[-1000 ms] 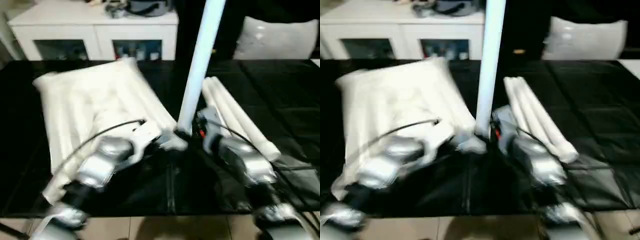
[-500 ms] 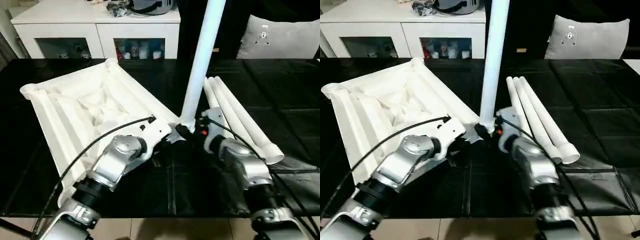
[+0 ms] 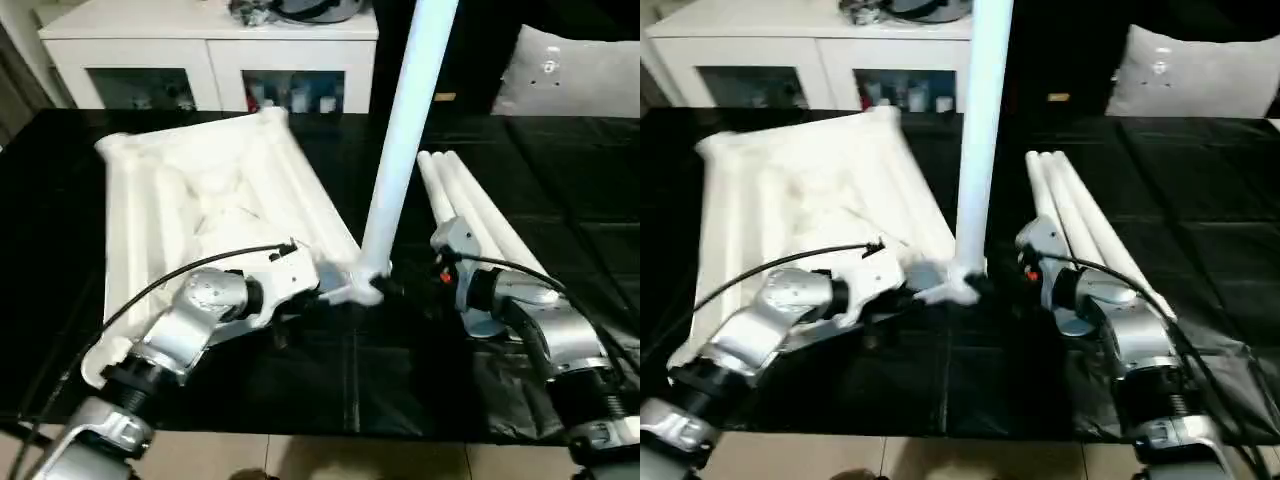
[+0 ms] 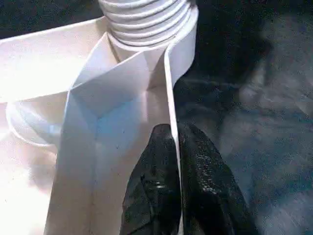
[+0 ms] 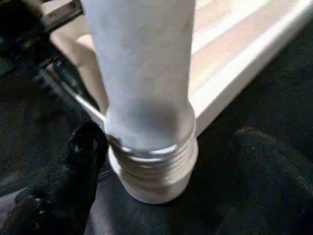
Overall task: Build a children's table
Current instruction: Rotate leg to tighten
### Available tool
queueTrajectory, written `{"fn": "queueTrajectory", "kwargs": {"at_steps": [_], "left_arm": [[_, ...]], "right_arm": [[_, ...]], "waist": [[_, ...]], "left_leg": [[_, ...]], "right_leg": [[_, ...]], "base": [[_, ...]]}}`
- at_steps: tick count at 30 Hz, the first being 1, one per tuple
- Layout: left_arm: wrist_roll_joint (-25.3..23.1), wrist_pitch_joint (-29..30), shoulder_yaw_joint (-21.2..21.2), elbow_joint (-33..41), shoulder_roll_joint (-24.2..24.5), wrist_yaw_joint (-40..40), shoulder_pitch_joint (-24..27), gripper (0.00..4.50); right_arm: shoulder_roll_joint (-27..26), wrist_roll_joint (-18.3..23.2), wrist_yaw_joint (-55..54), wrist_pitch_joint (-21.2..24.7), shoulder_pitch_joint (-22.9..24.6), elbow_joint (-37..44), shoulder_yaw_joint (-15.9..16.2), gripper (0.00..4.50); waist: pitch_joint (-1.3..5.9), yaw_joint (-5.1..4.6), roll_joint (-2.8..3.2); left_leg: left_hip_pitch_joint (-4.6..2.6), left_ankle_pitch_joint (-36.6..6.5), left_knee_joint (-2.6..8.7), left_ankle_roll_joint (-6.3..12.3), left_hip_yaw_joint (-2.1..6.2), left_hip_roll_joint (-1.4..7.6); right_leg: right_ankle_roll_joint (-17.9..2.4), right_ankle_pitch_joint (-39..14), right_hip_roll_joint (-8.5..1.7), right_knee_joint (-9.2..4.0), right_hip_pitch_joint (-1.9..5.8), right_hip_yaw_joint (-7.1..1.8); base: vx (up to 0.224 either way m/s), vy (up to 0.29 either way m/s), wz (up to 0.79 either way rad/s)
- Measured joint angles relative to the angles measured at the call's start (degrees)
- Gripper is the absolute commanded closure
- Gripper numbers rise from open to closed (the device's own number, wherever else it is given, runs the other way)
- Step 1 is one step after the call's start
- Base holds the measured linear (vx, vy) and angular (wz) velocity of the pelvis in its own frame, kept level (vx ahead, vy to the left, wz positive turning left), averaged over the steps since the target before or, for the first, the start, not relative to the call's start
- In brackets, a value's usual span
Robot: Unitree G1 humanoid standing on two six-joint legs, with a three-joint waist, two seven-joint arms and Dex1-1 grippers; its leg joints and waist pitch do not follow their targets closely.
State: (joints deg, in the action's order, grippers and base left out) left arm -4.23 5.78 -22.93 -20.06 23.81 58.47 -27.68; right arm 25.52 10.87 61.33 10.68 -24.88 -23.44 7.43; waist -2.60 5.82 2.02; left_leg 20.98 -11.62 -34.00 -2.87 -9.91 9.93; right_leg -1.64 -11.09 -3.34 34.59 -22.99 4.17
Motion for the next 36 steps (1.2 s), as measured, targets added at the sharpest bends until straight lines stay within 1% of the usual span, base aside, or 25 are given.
{"fn": "queueTrajectory", "kwargs": {"at_steps": [4, 5, 6, 7, 9, 10, 14, 15, 17, 20, 21, 27, 30, 31, 32, 34, 36], "left_arm": [[0.5, -3.0, -0.6, -0.4, 1.5, 3.9, 0.0, 4.50], [0.6, -3.5, -0.8, -0.5, 1.8, 4.7, 0.0, 4.50], [0.7, -3.8, -0.9, -0.5, 1.9, 5.1, 0.0, 4.50], [0.8, -4.4, -1.1, -0.5, 2.1, 5.6, 0.0, 4.50], [1.0, -4.7, -1.2, -0.5, 2.3, 6.4, 0.0, 4.50], [1.1, -4.7, -1.2, -0.5, 2.3, 6.7, 0.0, 4.50], [1.2, -5.5, -1.2, -0.9, 2.4, 7.6, 0.0, 4.50], [1.2, -5.7, -1.2, -1.0, 2.4, 7.6, 0.0, 4.50], [1.2, -6.0, -1.2, -1.2, 2.4, 7.7, 0.0, 4.50], [1.2, -6.1, -1.2, -1.3, 2.4, 7.9, 0.0, 4.50], [1.2, -6.2, -1.1, -1.4, 2.4, 8.0, 0.0, 4.50], [1.3, -6.0, -0.9, -1.6, 2.2, 8.1, 0.0, 4.50], [1.6, -3.4, -0.3, -0.9, 1.6, 7.2, 0.4, 4.50], [1.7, -1.7, 0.2, -0.2, 1.1, 6.4, 0.7, 4.50], [1.7, 1.5, 1.0, 0.6, 0.3, 5.0, 1.2, 4.50], [1.3, 6.6, 2.4, 1.3, -1.7, 1.4, 1.4, 4.50], [1.1, 10.6, 3.0, 1.9, -3.6, -1.4, 1.3, 4.50]], "right_arm": [[1.3, 0.0, 5.5, -0.1, -0.1, 0.3, 2.3, 0.08], [1.3, 0.0, 6.1, -0.1, -0.1, 0.3, 2.6, 0.33], [1.3, 0.1, 6.5, -0.1, -0.1, 0.3, 2.9, 0.33], [1.2, 0.2, 7.1, -0.1, -0.1, 0.3, 3.1, 0.45], [1.0, 0.7, 8.1, 0.1, -0.1, 0.3, 3.2, 0.65], [0.9, 0.8, 8.4, 0.3, -0.2, 0.3, 3.2, 0.65], [0.9, 1.6, 10.5, 1.7, -0.2, 0.3, 3.5, 1.05], [0.9, 1.8, 10.5, 1.7, -0.2, 0.3, 3.6, 1.05], [0.9, 1.9, 10.4, 1.7, -0.2, 0.3, 3.6, 1.34], [0.9, 1.9, 10.4, 1.7, -0.2, 0.3, 3.6, 1.48], [0.8, 1.9, 10.4, 1.7, -0.2, 0.3, 3.6, 1.63], [0.3, 2.1, 10.1, 2.6, 0.0, 0.3, 3.2, 1.78], [-1.1, 2.6, 8.0, 4.0, 1.5, 1.8, 2.1, 1.78], [-1.9, 2.6, 6.4, 4.5, 2.2, 2.6, 1.7, 1.78], [-3.5, 2.4, 3.2, 5.4, 2.7, 2.9, 1.0, 1.78], [-6.8, 1.7, -3.5, 6.3, 2.6, 2.3, -0.6, 1.78], [-8.8, 1.2, -8.4, 6.7, 2.2, 1.2, -1.7, 1.79]], "waist": [[0.00, 0.45, -0.01], [0.00, 0.55, -0.01], [0.00, 0.67, -0.01], [0.00, 0.76, -0.01], [-0.01, 0.80, -0.02], [-0.01, 0.80, -0.02], [-0.01, 0.81, -0.02], [-0.01, 0.81, -0.02], [0.00, 0.83, -0.02], [0.00, 0.83, -0.02], [0.00, 0.82, -0.02], [0.00, 0.82, -0.02], [0.02, 0.81, -0.02], [0.04, 0.68, -0.03], [0.06, 0.55, -0.03], [0.10, -0.26, -0.09], [0.10, -1.07, -0.10]], "left_leg": [[0.01, 0.0, -0.22, 0.05, -0.01, 0.00], [0.00, 0.0, -0.23, 0.05, -0.01, 0.00], [0.00, 0.0, -0.25, 0.05, -0.01, 0.00], [-0.02, -0.1, -0.28, 0.02, 0.00, 0.00], [-0.01, -0.2, -0.33, -0.18, 0.00, 0.00], [-0.01, -0.2, -0.36, -0.18, 0.00, 0.00], [-0.01, -0.2, -0.42, -0.18, 0.00, 0.00], [-0.01, -0.2, -0.43, -0.18, 0.00, 0.01], [-0.01, -0.2, -0.42, -0.17, 0.00, 0.01], [-0.01, -0.2, -0.42, -0.18, 0.00, 0.01], [-0.01, -0.2, -0.42, -0.17, 0.00, 0.01], [-0.01, -0.2, -0.42, -0.18, 0.00, 0.01], [-0.02, -0.2, -0.43, -0.18, -0.01, 0.01], [-0.02, -0.2, -0.42, -0.22, -0.01, 0.02], [-0.07, -0.2, -0.43, -0.27, -0.02, 0.01], [-0.20, -0.1, -0.43, -0.37, -0.04, 0.01], [-0.33, -0.1, -0.43, -0.44, -0.05, 0.01]], "right_leg": [[0.0, 0.0, -0.04, 0.14, 0.00, -0.02], [0.0, 0.0, -0.04, 0.18, 0.00, -0.02], [0.0, 0.0, -0.04, 0.23, -0.01, -0.02], [0.0, 0.0, -0.05, 0.28, -0.01, -0.02], [0.0, 0.0, -0.05, 0.34, -0.02, -0.03], [0.0, 0.0, -0.06, 0.35, -0.02, -0.03], [0.0, 0.0, -0.06, 0.38, -0.02, -0.04], [0.0, 0.0, -0.06, 0.39, -0.02, -0.04], [0.0, 0.0, -0.06, 0.40, -0.02, -0.04], [0.0, 0.0, -0.06, 0.40, -0.02, -0.04], [0.0, 0.0, -0.06, 0.40, -0.02, -0.04], [0.0, 0.0, -0.06, 0.42, -0.02, -0.04], [0.0, 0.0, -0.06, 0.44, 0.04, -0.05], [0.0, 0.0, -0.06, 0.43, 0.10, -0.06], [0.0, 0.0, -0.06, 0.46, 0.21, -0.07], [-0.1, 0.1, -0.06, 0.47, 0.24, -0.10], [0.1, 0.0, -0.06, 0.43, 0.29, -0.10]], "base": [[0.000, 0.000, 0.00], [0.000, 0.000, 0.00], [0.000, 0.000, 0.00], [0.000, 0.000, 0.00], [0.000, 0.000, 0.00], [0.000, 0.000, 0.00], [0.000, 0.000, 0.00], [0.000, 0.000, 0.00], [0.000, 0.000, 0.00], [0.000, 0.000, 0.00], [0.000, 0.000, 0.00], [0.000, 0.000, 0.00], [0.000, 0.000, 0.00], [0.000, 0.000, 0.00], [0.000, 0.000, 0.00], [0.000, 0.000, 0.00], [0.000, 0.000, 0.00]]}}
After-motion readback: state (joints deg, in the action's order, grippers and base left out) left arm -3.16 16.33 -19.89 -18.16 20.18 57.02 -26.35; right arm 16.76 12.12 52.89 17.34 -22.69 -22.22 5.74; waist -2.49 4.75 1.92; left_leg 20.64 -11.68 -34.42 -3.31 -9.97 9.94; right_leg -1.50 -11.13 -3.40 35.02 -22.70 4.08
